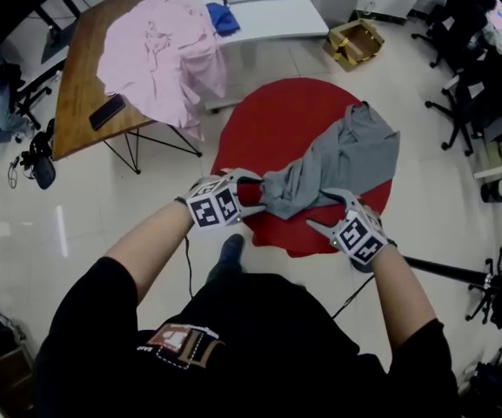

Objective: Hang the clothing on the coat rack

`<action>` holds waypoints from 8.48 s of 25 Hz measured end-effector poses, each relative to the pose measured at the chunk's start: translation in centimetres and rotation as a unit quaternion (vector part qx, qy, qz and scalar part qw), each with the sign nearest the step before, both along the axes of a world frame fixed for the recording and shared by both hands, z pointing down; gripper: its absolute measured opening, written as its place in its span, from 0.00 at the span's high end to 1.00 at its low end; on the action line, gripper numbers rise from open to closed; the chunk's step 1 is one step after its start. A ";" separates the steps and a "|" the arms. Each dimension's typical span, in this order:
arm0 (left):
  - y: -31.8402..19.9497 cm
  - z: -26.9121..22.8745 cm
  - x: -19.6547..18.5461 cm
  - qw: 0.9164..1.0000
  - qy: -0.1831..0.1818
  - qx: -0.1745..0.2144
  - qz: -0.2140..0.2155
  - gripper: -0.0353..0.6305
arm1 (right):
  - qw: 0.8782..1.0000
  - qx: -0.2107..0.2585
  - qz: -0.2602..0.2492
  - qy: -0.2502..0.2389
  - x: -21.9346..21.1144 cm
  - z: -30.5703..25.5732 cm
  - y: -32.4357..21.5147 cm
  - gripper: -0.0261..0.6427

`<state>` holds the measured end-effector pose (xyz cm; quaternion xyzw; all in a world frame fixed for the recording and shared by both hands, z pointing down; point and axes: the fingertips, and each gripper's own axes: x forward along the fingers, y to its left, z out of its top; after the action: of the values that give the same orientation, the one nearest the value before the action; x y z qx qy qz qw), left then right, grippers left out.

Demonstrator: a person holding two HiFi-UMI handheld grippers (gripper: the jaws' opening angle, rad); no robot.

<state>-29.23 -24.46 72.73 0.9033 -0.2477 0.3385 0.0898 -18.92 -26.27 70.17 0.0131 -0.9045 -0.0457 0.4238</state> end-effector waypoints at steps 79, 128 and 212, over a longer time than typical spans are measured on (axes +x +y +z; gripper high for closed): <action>15.3 -66.9 64.5 0.801 0.320 0.277 0.423 0.88 | 0.712 0.416 0.349 -0.445 58.7 -67.5 20.7 0.89; 9.2 -59.9 70.7 0.843 0.420 0.124 0.311 0.80 | 0.647 0.283 0.474 -0.526 68.5 -56.9 16.3 0.87; 4.4 -17.7 8.2 0.946 0.271 0.060 -0.170 0.95 | 0.903 -0.064 0.292 -0.309 11.0 -14.5 3.1 0.96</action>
<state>-21.05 -20.05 55.03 0.9090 -0.3840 0.0454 0.1553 -7.91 -23.17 55.71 0.2626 -0.9467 0.1447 0.1176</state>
